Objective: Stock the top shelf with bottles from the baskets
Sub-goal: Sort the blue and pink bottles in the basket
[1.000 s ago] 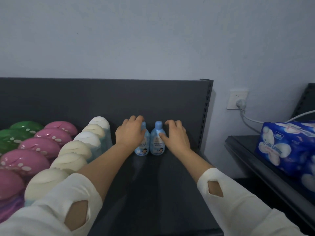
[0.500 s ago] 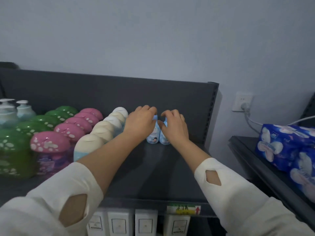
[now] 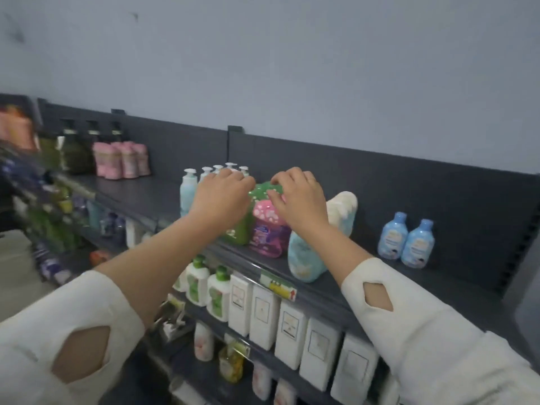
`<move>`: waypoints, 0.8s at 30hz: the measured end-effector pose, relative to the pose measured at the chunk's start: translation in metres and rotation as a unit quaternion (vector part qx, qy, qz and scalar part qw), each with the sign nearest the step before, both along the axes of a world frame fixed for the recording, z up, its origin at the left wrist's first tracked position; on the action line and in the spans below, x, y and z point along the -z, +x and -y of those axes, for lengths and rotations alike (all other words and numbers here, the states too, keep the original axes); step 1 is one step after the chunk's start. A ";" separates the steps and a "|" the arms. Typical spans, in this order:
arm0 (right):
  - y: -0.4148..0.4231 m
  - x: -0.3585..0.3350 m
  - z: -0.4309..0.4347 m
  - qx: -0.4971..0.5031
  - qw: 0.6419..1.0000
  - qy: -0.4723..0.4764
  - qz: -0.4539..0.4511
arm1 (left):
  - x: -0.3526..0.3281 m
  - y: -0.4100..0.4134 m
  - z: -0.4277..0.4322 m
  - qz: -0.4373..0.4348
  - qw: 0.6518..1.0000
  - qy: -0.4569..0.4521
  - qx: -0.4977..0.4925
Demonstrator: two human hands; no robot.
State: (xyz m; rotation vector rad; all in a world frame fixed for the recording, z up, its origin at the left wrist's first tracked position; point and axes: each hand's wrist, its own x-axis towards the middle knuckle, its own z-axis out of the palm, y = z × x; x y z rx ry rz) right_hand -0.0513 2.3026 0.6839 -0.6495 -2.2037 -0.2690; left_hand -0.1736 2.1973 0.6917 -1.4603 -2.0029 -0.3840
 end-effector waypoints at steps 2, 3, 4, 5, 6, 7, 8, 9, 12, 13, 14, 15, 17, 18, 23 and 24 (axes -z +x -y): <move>-0.044 0.005 0.028 -0.033 0.999 0.016 0.028 | 0.007 -0.038 0.042 -0.012 0.999 -0.015 -0.049; -0.067 0.008 0.045 -0.056 0.997 0.018 0.042 | 0.011 -0.057 0.065 -0.016 0.997 -0.023 -0.074; -0.090 0.012 0.062 -0.084 0.995 0.019 0.053 | 0.015 -0.078 0.089 -0.018 0.994 -0.032 -0.101; -0.114 0.017 0.081 -0.112 0.992 0.015 0.064 | 0.019 -0.097 0.114 -0.018 0.991 -0.038 -0.128; -0.137 0.024 0.100 -0.137 0.988 0.012 0.073 | 0.024 -0.117 0.139 -0.016 0.987 -0.045 -0.155; -0.161 0.031 0.120 -0.160 0.984 0.010 0.082 | 0.030 -0.137 0.165 -0.013 0.982 -0.051 -0.181; -0.185 0.039 0.140 -0.181 0.979 0.011 0.090 | 0.036 -0.156 0.192 -0.007 0.977 -0.059 -0.206; -0.208 0.046 0.161 -0.201 0.974 0.009 0.100 | 0.042 -0.174 0.218 -0.001 0.972 -0.066 -0.226; -0.273 0.070 0.223 -0.259 0.955 0.003 0.145 | 0.064 -0.221 0.292 0.033 0.957 -0.087 -0.276; -0.293 0.079 0.242 -0.277 0.947 -0.005 0.162 | 0.073 -0.234 0.315 0.049 0.951 -0.094 -0.292; -0.312 0.089 0.260 -0.294 0.939 -0.014 0.178 | 0.083 -0.248 0.336 0.064 0.944 -0.102 -0.308; -0.329 0.100 0.277 -0.309 0.930 -0.024 0.195 | 0.094 -0.260 0.356 0.078 0.936 -0.109 -0.325; -0.361 0.122 0.310 -0.339 0.909 -0.043 0.238 | 0.118 -0.282 0.393 0.108 0.919 -0.131 -0.355; -0.375 0.133 0.325 -0.353 0.897 -0.049 0.262 | 0.131 -0.293 0.410 0.121 0.911 -0.145 -0.368; -0.442 0.189 0.385 -0.409 0.824 -0.081 0.384 | 0.194 -0.337 0.473 0.220 0.865 -0.186 -0.411; -0.456 0.202 0.392 -0.418 0.808 -0.086 0.406 | 0.206 -0.345 0.480 0.241 0.855 -0.195 -0.415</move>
